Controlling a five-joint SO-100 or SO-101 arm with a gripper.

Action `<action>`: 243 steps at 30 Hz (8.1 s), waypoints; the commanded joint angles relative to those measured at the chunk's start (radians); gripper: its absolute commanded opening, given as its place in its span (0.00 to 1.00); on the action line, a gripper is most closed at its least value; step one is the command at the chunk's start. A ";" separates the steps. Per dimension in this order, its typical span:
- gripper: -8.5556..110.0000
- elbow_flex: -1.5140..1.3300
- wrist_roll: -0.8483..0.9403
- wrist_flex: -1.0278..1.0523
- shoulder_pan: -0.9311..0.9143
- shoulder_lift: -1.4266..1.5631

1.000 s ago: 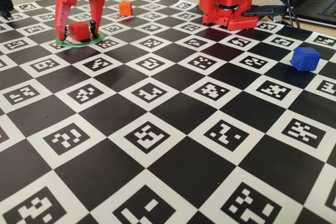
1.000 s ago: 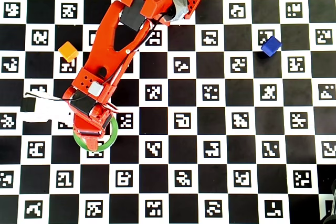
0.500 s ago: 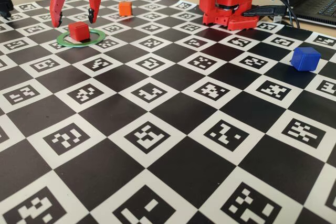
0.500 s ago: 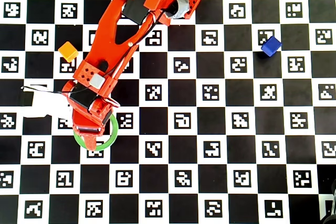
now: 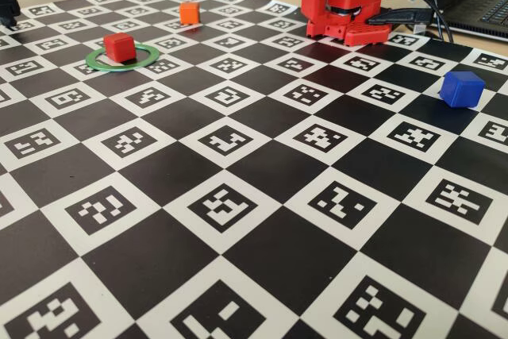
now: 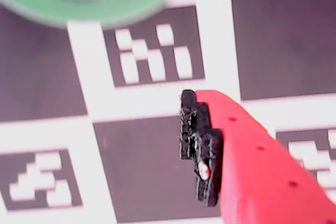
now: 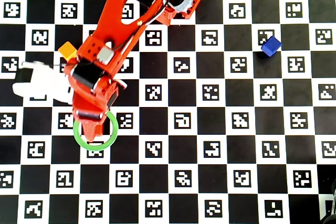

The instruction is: Grab the red cube then put it in the green circle then put the blue cube on top and finally the orange cube on top

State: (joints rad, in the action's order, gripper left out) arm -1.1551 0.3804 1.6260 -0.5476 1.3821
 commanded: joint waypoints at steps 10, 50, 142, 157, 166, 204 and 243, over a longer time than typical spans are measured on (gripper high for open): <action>0.42 -0.032 -0.167 0.170 0.232 0.466; 0.39 -0.477 -0.716 -0.015 1.528 0.626; 0.19 -0.770 -0.703 -0.574 1.664 0.149; 0.14 -0.776 -0.581 -0.472 1.563 0.371; 0.10 -0.727 -0.365 -0.342 1.276 0.514; 0.09 0.316 0.077 0.172 0.233 -0.009; 0.09 0.264 0.232 -0.081 -0.038 -0.319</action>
State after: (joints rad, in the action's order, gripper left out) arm -0.8928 0.6029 1.5815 -0.5691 1.0308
